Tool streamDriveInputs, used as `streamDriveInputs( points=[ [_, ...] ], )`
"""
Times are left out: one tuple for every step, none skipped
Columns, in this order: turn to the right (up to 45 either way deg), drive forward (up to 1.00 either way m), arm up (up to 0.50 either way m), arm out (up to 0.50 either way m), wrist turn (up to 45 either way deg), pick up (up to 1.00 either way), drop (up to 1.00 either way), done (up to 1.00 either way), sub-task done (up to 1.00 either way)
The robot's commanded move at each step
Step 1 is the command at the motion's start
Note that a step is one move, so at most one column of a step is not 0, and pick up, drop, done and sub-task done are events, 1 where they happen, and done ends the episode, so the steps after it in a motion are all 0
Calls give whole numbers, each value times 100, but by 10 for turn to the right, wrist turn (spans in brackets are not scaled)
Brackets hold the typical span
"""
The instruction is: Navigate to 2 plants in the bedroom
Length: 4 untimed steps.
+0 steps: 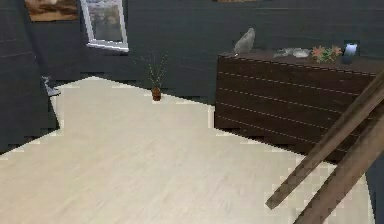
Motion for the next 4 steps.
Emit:
streamDriveInputs(
  points=[
    [-150,0,0,0,0,0,0,0,0],
    [0,60,0,0,0,0,0,0,0],
    [420,0,0,0,0,0,0,0,0],
    [0,100,0,0,0,0,0,0,0]
  ],
)
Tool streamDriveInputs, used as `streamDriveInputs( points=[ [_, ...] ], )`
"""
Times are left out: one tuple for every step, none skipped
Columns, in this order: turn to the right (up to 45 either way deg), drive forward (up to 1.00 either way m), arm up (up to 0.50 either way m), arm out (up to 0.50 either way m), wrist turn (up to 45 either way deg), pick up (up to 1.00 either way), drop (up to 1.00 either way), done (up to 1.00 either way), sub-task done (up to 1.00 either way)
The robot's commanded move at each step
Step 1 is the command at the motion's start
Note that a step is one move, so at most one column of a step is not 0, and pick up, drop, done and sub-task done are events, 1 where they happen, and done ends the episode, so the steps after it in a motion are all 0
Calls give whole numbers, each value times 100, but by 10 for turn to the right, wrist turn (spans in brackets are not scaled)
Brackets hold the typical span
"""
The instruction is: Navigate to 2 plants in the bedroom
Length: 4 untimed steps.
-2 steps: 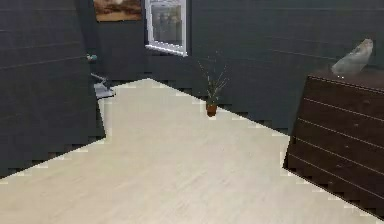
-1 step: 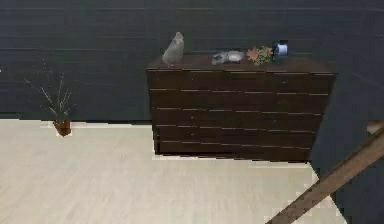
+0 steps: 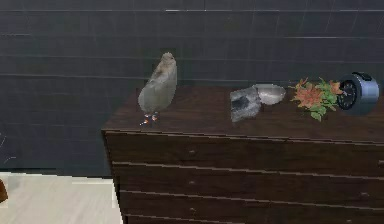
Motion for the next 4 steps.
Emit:
streamDriveInputs(
  points=[
    [60,0,0,0,0,0,0,0,0],
    [0,35,0,0,0,0,0,0,0],
    [330,0,0,0,0,0,0,0,0],
    [0,0,0,0,0,0,0,0,100]
  ],
)
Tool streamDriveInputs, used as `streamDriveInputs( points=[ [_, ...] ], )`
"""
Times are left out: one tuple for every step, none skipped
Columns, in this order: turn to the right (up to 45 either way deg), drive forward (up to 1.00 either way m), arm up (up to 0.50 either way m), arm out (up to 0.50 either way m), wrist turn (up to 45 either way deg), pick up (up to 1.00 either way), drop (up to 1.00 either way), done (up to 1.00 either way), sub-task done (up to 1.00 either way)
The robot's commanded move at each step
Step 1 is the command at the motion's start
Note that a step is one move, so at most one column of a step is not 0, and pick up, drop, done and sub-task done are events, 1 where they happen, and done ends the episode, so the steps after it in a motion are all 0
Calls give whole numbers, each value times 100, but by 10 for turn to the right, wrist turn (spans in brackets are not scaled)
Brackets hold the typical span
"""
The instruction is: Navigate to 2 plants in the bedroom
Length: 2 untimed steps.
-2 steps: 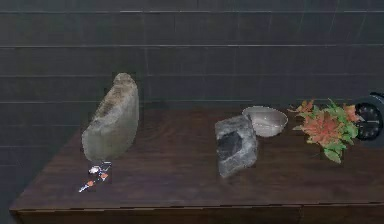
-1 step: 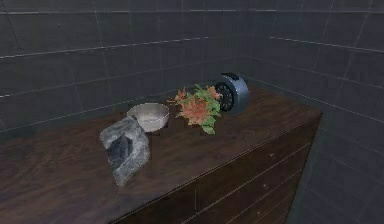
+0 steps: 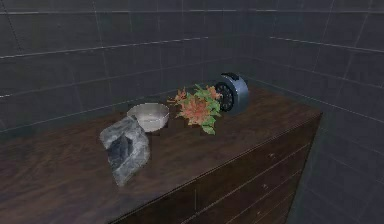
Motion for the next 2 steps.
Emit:
streamDriveInputs(
  points=[
    [-450,0,0,0,0,0,0,0,0],
    [-450,0,0,0,0,0,0,0,0]
  ],
)
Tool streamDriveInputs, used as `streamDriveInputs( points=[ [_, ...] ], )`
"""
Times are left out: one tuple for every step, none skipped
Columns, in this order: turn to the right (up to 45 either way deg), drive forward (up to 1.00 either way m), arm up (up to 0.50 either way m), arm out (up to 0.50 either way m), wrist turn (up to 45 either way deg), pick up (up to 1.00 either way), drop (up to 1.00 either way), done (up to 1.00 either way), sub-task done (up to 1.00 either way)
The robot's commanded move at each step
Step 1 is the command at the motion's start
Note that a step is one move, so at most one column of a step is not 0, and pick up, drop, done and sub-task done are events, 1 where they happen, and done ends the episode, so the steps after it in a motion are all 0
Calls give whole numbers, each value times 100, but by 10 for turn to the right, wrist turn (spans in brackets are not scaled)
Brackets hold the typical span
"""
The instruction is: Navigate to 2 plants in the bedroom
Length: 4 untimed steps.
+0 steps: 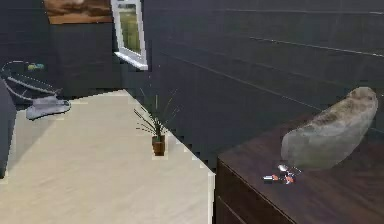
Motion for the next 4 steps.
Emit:
streamDriveInputs(
  points=[
    [-450,0,0,0,0,0,0,0,0],
    [-270,0,0,0,0,0,0,0,0],
    [0,30,0,0,0,0,0,0,0],
    [330,0,0,0,0,0,0,0,0]
  ],
)
